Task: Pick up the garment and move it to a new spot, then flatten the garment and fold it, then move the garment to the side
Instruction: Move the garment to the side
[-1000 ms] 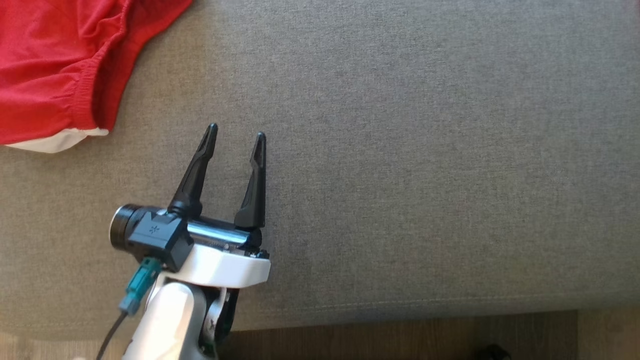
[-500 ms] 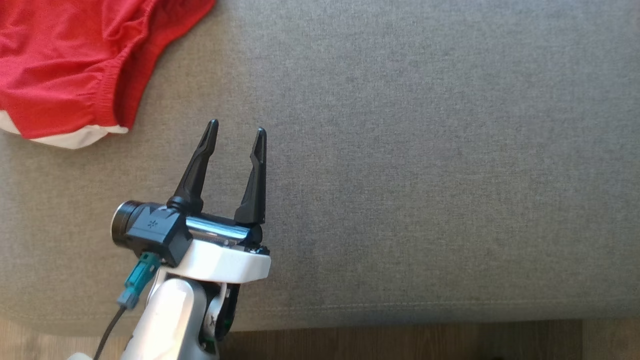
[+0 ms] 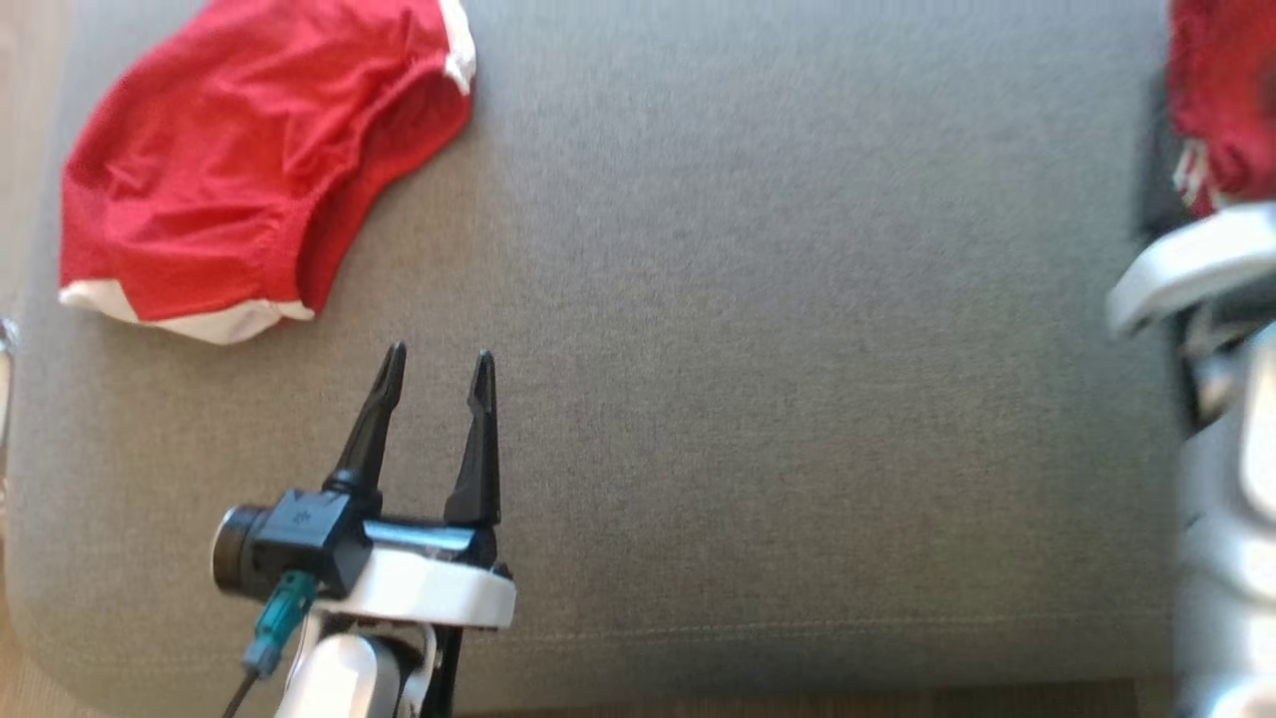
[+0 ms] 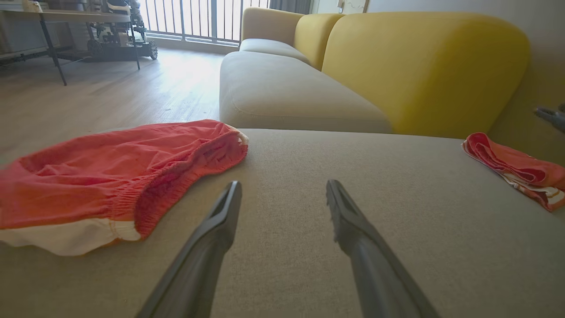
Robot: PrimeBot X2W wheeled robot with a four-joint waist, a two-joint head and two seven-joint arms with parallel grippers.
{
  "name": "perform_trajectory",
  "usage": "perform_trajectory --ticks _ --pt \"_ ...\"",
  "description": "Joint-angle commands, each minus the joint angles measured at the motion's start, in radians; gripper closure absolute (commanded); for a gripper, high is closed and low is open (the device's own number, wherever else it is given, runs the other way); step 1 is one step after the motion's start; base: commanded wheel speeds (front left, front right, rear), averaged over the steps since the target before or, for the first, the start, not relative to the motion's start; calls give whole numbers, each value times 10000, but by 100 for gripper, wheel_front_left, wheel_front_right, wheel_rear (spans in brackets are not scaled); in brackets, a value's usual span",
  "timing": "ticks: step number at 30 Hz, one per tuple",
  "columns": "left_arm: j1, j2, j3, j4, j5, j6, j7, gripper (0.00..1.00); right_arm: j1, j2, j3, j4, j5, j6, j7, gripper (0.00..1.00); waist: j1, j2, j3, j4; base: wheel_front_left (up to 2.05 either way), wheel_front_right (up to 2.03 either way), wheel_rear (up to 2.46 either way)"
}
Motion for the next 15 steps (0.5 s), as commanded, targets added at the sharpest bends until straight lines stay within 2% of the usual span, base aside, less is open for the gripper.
perform_trajectory --ticks 1,5,9,15 --pt "132 -1 398 -189 29 104 -59 0 554 297 593 -113 758 -6 -487 0 0 0 -918 -161 0 0 0" --pt "412 -1 657 -22 78 148 -59 0 1582 670 1275 25 1893 -6 -1054 0 0 0 -1508 -134 0 0 0" --pt "572 -1 918 62 59 99 -59 0 2319 838 1629 -231 2438 -6 -1169 0 0 0 -1850 -107 0 0 0" --pt "842 -1 1317 -55 191 -68 -59 0 3995 947 1764 -2130 3648 -6 -1183 0 0 0 -2353 -55 0 0 0"
